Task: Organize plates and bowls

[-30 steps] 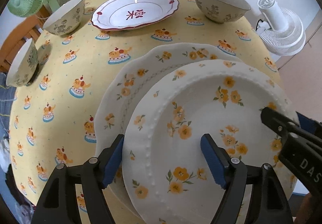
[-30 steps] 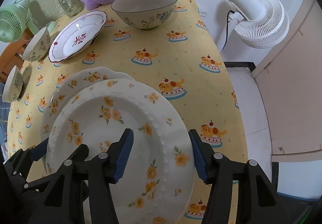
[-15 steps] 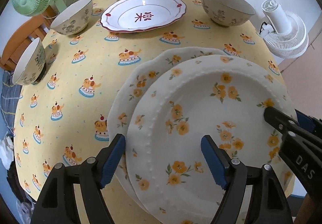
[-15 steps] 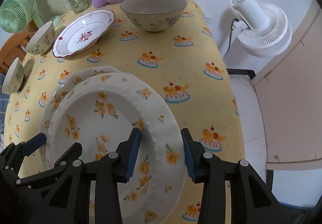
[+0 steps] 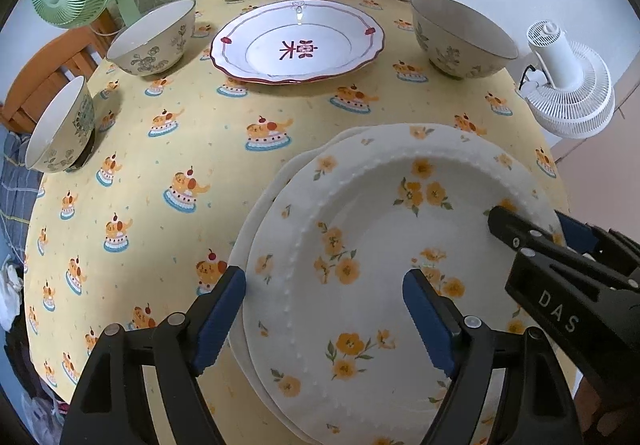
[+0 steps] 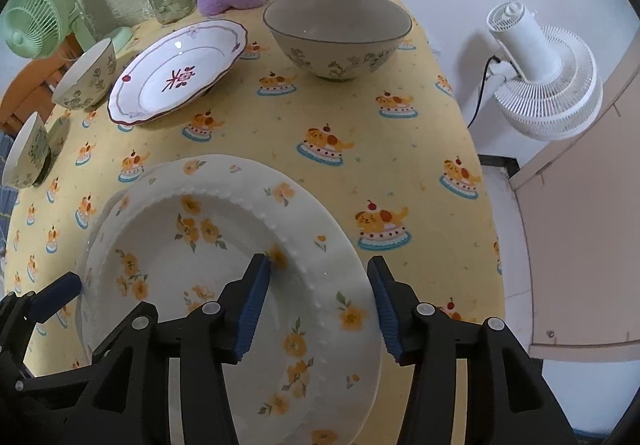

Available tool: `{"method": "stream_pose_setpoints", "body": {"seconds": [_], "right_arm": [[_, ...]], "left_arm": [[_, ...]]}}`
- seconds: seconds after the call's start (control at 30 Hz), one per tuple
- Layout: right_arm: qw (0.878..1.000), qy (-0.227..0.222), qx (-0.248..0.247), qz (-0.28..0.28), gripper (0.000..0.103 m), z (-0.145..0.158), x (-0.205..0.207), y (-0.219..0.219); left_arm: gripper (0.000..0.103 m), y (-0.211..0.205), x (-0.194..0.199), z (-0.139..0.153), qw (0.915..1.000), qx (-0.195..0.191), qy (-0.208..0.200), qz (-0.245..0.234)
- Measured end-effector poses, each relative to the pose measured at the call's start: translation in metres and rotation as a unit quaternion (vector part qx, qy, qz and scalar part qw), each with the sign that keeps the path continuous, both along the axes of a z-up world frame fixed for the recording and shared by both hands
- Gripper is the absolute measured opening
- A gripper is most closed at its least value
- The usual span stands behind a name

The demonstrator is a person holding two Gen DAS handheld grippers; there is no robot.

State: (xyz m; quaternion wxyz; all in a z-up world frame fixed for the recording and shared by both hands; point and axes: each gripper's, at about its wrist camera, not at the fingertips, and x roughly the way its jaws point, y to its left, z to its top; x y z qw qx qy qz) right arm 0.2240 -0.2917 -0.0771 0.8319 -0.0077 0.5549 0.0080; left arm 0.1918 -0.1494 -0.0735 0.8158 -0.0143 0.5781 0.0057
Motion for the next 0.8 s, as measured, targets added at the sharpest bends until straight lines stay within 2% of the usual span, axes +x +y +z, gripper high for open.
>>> {"method": "stream_pose_setpoints", "body": {"seconds": [0.3,0.43,0.53,0.6,0.8], "right_arm": [[1.000,0.025,0.009,-0.012,0.065,-0.011,0.002,0.006],[0.999,0.026,0.007,-0.018,0.066,-0.011,0.000,0.006],[0.999,0.013,0.000,-0.031,0.069,-0.002,-0.007,0.009],[0.999,0.000,-0.006,-0.038,0.074,0.006,-0.013,0.014],[0.998,-0.024,0.003,-0.053,0.075,0.032,-0.032,0.041]], "left_arm": [[0.086,0.006,0.000,0.000,0.9999,0.003,0.003,-0.014],[0.088,0.013,-0.002,0.001,0.9998,-0.005,0.005,-0.017],[0.091,0.016,-0.003,0.006,0.9994,-0.009,-0.002,-0.035],[0.092,0.019,-0.005,0.011,0.9988,-0.014,-0.008,-0.046],[0.094,0.035,-0.011,0.026,0.9963,-0.019,-0.031,-0.077]]}}
